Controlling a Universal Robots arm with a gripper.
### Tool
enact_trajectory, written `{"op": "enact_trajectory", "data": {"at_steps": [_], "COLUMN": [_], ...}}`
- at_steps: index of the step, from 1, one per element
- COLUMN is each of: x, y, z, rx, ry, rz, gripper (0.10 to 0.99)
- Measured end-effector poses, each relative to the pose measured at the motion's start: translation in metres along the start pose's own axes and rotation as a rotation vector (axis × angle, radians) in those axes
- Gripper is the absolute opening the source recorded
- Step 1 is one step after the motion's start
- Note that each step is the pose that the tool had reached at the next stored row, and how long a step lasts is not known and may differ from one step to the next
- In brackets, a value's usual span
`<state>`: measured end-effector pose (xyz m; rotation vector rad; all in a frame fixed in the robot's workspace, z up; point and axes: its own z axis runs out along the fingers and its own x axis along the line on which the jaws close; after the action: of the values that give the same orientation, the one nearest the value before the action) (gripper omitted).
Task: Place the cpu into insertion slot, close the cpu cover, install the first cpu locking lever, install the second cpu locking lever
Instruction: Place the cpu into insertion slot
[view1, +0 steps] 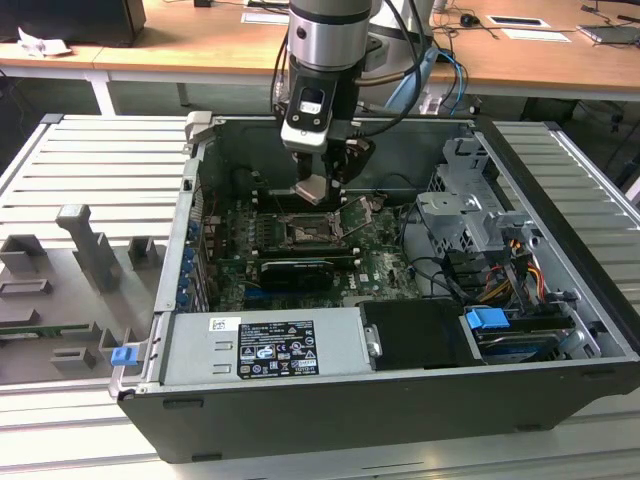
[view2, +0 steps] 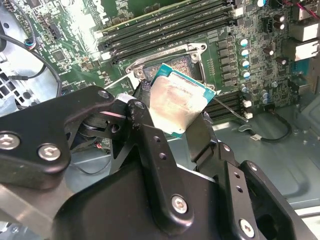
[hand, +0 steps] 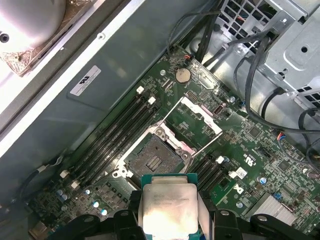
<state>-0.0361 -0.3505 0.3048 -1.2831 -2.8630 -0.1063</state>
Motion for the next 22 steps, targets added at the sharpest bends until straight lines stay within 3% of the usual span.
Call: {"op": "enact_trajectory", "data": {"at_steps": [22], "x": [-0.0001], "y": [-0.0002], "z": [0.0039], "rx": [-0.001], "ry": [-0.0040], "rz": [0.088], "gripper": [0.529]}}
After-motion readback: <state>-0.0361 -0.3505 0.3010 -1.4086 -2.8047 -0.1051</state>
